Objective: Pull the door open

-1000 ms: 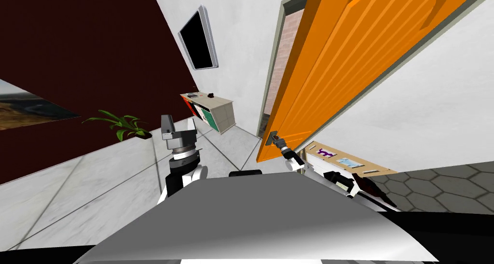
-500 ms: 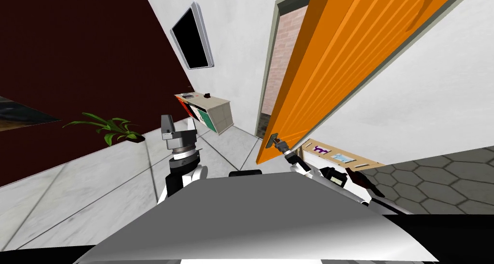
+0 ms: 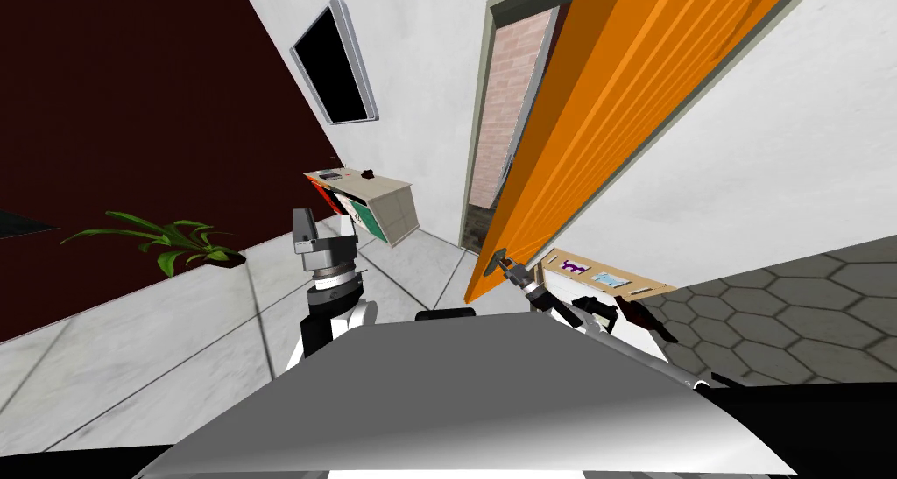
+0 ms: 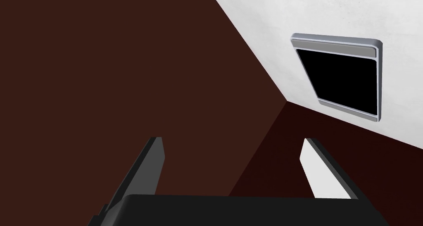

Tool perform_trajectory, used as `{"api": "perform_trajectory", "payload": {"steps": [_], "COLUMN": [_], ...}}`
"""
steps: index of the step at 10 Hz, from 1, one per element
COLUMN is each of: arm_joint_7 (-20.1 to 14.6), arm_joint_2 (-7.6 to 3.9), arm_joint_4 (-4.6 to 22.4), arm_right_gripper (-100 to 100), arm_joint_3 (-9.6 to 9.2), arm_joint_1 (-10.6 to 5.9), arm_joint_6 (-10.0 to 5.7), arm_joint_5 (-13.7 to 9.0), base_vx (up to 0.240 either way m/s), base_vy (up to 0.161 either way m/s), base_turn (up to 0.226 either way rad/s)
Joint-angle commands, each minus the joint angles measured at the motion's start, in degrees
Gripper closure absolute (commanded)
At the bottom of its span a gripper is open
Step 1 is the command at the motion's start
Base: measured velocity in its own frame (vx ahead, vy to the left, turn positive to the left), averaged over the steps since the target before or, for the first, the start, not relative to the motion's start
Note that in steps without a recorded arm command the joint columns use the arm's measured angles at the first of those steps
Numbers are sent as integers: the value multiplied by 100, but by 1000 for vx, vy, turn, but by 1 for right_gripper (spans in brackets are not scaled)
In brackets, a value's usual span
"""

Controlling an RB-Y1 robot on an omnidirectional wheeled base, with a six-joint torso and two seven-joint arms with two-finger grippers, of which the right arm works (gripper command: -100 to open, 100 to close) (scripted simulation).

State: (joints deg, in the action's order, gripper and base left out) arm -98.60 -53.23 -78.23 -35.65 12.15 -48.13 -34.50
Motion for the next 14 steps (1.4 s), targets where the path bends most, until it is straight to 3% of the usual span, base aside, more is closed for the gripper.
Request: {"api": "perform_trajectory", "payload": {"steps": [1, 4, 5, 6, 11, 14], "arm_joint_7": [-115, -296, -221, -287, -503, -664], "arm_joint_2": [-181, -470, -401, -429, -515, -576], "arm_joint_4": [-106, -222, -224, -109, 367, 723], "arm_right_gripper": [100, 100, 100, 100, 100, 100], "arm_joint_3": [-161, -384, -323, -383, -520, -623], "arm_joint_1": [147, 344, 316, 338, 364, 383], "arm_joint_6": [-247, -604, -485, -668, -1256, -1694], "arm_joint_5": [90, 221, 185, 225, 330, 410], "base_vx": [18, 17, 7, -9, -10, -2], "base_vy": [-62, -67, -34, 50, 81, 45], "base_turn": [-77, -52, -1, -1, 0, 15]}}
